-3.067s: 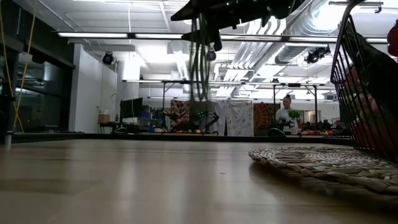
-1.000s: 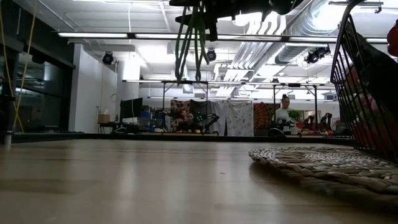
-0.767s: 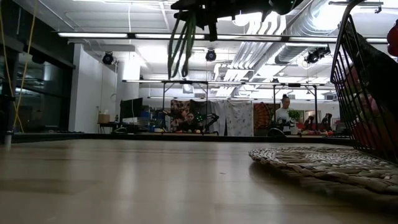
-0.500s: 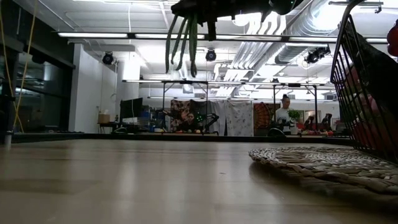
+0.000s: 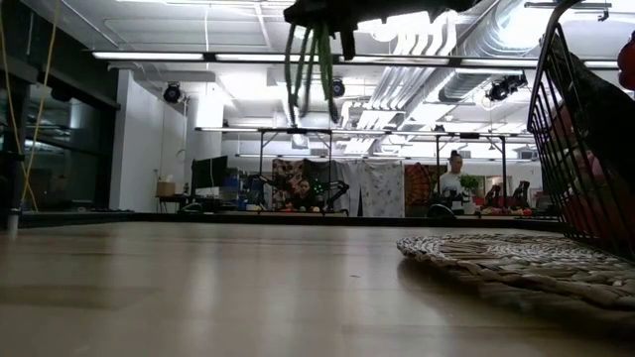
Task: Build produce basket
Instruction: Put the green beans into the wire basket
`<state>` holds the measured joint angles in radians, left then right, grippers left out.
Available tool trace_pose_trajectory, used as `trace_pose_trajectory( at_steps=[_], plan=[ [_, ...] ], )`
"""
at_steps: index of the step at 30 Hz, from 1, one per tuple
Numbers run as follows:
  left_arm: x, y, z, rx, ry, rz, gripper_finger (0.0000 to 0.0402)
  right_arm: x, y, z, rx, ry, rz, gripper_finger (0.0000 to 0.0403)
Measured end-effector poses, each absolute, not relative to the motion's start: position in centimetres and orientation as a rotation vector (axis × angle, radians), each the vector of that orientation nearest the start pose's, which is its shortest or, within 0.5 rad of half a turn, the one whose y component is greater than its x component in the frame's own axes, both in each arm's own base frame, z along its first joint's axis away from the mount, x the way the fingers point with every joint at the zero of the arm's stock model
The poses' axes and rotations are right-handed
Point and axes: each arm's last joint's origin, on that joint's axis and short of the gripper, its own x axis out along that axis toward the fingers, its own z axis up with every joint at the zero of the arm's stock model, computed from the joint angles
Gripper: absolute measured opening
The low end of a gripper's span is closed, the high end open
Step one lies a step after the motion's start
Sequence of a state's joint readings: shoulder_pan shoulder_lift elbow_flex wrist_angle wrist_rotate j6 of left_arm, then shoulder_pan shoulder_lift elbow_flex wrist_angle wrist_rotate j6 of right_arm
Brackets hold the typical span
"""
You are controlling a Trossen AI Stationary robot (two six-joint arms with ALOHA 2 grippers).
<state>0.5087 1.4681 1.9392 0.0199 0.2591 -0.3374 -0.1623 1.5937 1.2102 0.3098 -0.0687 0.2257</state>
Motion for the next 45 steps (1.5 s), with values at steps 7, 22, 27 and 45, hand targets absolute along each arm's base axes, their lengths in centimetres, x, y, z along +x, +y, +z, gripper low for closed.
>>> trace_pose_trajectory(
  at_steps=[7, 22, 27, 45],
  plan=[
    [23.7, 12.3, 57.6, -0.145, -0.476, 0.148, 0.0021, 34.6, -5.5, 33.6, 0.173, 0.156, -0.117, 0.0002],
    [26.5, 12.4, 53.3, -0.274, -0.096, 0.136, 0.0020, 28.1, -5.2, 35.8, 0.063, 0.409, -0.180, 0.0001],
    [29.3, 11.0, 52.1, -0.292, -0.053, 0.027, 0.0020, 25.0, -4.7, 36.6, 0.034, 0.488, -0.188, 0.0001],
    [41.1, 2.5, 46.2, -0.571, 0.030, -0.568, 0.0020, 13.6, -3.1, 37.5, -0.033, 0.786, -0.358, 0.0000]
  ],
)
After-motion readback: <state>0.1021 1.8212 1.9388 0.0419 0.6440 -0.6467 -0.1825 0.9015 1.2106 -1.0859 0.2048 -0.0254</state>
